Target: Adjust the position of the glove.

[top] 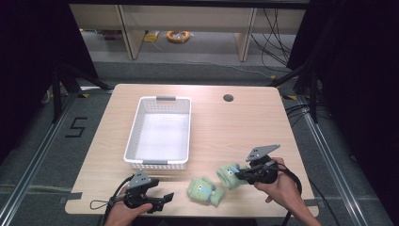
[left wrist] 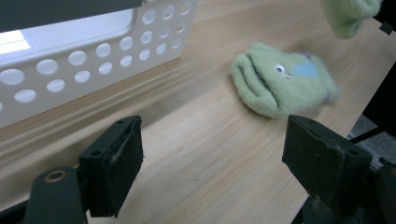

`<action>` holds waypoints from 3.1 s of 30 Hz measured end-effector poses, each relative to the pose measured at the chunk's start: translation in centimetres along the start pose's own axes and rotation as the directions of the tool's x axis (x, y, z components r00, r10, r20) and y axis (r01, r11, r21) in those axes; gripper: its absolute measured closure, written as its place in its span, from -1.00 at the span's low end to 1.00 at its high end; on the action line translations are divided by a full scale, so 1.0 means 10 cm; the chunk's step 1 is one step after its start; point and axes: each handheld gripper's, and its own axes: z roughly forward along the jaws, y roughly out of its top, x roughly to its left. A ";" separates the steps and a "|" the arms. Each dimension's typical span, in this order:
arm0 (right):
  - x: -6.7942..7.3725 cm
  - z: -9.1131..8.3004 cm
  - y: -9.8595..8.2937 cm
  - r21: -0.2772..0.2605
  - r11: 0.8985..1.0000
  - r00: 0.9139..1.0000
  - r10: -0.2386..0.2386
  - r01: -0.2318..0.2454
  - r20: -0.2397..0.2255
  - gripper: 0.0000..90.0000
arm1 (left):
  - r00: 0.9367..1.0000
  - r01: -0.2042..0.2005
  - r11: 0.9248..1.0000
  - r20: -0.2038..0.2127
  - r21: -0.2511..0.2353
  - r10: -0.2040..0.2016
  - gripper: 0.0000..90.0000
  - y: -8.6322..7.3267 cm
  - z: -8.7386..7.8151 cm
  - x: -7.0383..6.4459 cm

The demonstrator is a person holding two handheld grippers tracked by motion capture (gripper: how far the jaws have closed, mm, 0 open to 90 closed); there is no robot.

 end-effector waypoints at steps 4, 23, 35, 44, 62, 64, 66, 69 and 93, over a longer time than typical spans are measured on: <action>0.15 0.06 0.09 -0.023 0.999 0.997 0.025 -0.027 -0.071 0.90 | 1.000 -0.004 1.000 0.004 -0.006 0.004 -0.56 0.00 -0.01 0.00; 0.48 0.48 0.18 -0.015 0.998 0.991 0.059 -0.061 -0.123 0.90 | 1.000 -0.003 1.000 0.003 -0.013 0.003 -0.56 0.00 -0.03 -0.03; 0.44 0.72 0.00 0.005 0.982 0.974 0.186 -0.187 -0.133 0.79 | 1.000 -0.004 1.000 0.012 -0.008 0.004 -0.56 0.00 -0.04 -0.02; 0.45 0.71 -0.01 -0.004 0.982 0.976 0.188 -0.189 -0.109 0.29 | 1.000 -0.002 1.000 0.014 -0.013 0.002 -0.57 0.00 -0.04 -0.02; 0.39 0.47 -0.23 -0.007 1.000 1.000 0.025 -0.025 -0.005 0.44 | 0.994 0.030 1.000 0.109 0.003 -0.030 -0.05 0.23 0.11 -0.16; 0.43 0.45 -0.23 0.041 0.999 1.000 0.026 -0.025 -0.018 0.43 | 0.994 0.024 0.999 0.108 0.024 -0.026 -0.02 0.26 0.18 -0.19; 0.45 0.49 -0.24 0.033 0.999 1.000 0.019 -0.018 -0.018 0.40 | 0.992 0.034 0.999 0.118 0.035 -0.038 -0.02 0.29 0.23 -0.19; 0.46 0.49 -0.24 0.067 0.997 0.999 0.033 -0.032 -0.013 0.39 | 0.993 0.033 0.999 0.115 0.035 -0.036 -0.06 0.33 0.27 -0.19; 0.50 0.64 -0.25 0.038 0.996 0.997 -0.075 0.075 0.011 0.90 | 0.982 0.040 0.995 0.180 0.090 -0.056 0.83 0.48 0.62 -0.12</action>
